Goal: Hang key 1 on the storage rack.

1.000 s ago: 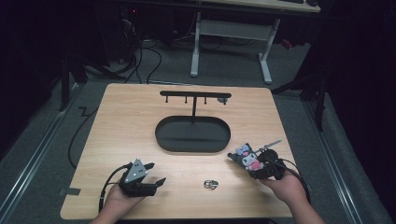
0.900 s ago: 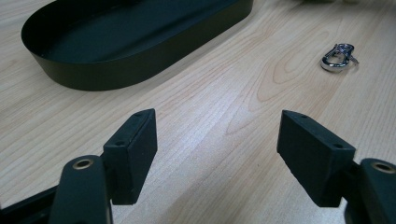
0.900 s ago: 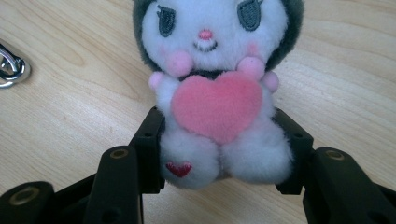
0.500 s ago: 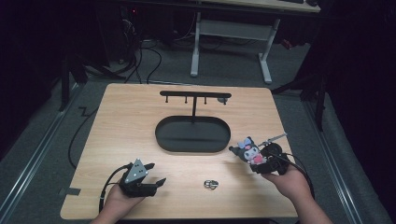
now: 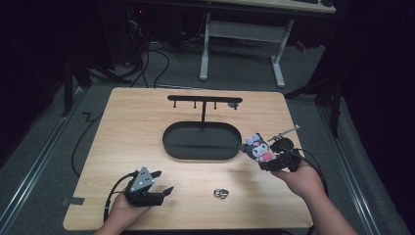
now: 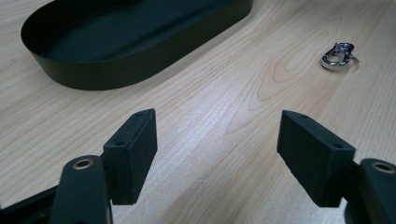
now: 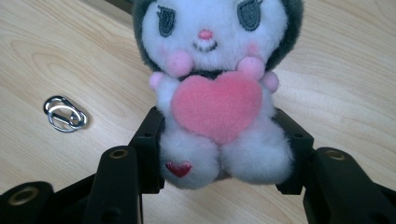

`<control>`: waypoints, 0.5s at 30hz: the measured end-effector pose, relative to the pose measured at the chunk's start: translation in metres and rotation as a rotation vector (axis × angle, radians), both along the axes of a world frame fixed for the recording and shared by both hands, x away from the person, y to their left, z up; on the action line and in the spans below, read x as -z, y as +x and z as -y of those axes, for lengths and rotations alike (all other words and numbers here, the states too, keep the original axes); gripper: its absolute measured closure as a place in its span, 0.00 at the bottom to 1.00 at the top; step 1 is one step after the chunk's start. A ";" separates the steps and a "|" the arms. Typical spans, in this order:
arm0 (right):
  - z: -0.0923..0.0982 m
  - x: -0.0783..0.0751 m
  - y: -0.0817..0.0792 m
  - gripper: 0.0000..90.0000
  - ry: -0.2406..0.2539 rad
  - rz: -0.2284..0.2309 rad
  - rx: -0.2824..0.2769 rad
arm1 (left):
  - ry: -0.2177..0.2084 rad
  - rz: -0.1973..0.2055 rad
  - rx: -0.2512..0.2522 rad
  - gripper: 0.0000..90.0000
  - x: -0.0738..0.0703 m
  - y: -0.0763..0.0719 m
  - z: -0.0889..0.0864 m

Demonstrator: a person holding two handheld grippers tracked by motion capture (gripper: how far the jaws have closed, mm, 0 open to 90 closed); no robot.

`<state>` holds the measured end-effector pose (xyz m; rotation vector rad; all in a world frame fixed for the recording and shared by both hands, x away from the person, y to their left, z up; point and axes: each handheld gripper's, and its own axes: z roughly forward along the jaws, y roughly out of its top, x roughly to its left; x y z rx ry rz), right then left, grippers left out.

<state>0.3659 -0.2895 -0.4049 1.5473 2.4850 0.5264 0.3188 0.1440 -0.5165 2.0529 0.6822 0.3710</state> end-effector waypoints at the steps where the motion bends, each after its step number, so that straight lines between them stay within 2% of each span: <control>1: -0.002 -0.002 0.001 0.53 -0.001 0.001 0.001 | 0.001 0.002 0.002 0.33 0.000 0.000 0.000; 7: -0.009 -0.013 0.010 0.53 0.019 0.011 -0.005 | 0.003 0.001 0.005 0.33 0.000 0.000 0.001; 15: -0.018 -0.025 0.019 0.53 0.020 0.016 -0.026 | 0.003 -0.002 0.007 0.33 0.000 -0.001 0.000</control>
